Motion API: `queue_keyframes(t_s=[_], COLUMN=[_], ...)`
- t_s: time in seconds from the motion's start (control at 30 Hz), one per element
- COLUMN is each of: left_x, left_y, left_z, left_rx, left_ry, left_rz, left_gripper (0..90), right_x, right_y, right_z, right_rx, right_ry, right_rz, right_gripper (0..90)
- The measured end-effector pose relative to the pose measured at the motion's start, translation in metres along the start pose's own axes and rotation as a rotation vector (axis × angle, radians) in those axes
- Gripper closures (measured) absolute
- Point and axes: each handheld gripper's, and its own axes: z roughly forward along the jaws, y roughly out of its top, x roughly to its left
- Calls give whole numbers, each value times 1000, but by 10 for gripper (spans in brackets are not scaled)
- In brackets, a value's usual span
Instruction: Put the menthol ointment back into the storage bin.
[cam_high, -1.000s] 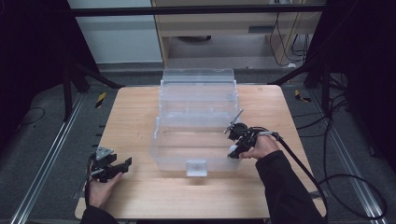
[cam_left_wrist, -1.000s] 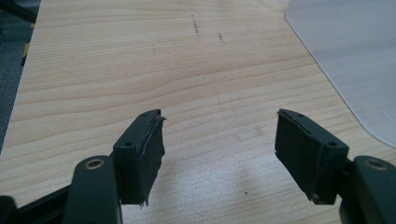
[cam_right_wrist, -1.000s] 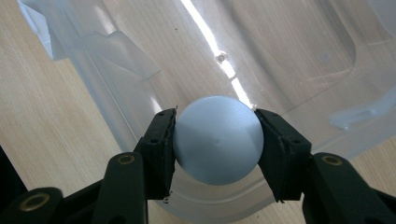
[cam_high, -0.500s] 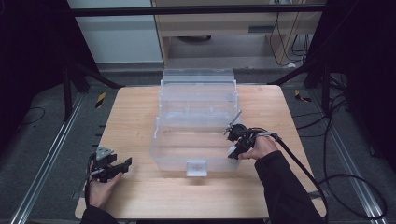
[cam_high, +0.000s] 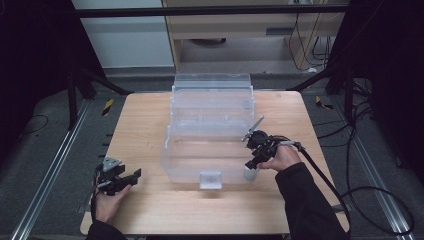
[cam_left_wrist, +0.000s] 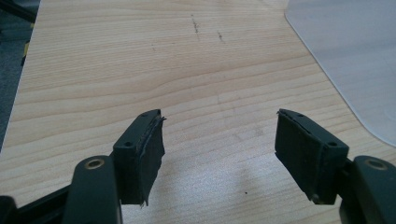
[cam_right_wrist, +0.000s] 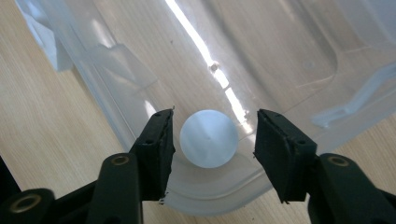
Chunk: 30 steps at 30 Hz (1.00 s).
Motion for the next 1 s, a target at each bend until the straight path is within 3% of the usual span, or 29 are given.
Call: queue_keyframes(t_s=[0.2,0.37,0.4,0.43,0.53,0.83,1.0], left_x=[0,0,0,0,-1,-1,-1], left_y=[0,0,0,0,0,0,0], left_z=[0,0,0,0,0,-1,-2], left_rx=[0,0,0,0,-1,-5,-12], left_ry=[0,0,0,0,1,3,9], left_rz=[0,-1,-1,-1,-1,-1,0], left_gripper=[321,321,321,321,321,321,332], right_x=[1,-1,-1,-1,-1,-1,-6], right_y=[-6,-20,-20,-26,-38,-79,-112], right_z=[-17,-36,-36,-40,-45,-47,-34], right_rx=[-94,-224,-224,-263,-310,-431,-495], right_ry=[-22,-73,-73,-90,-117,-158,-188], right_rz=[27,71,71,95,128,206,258], right_gripper=[377,298,298,265,232,202,221])
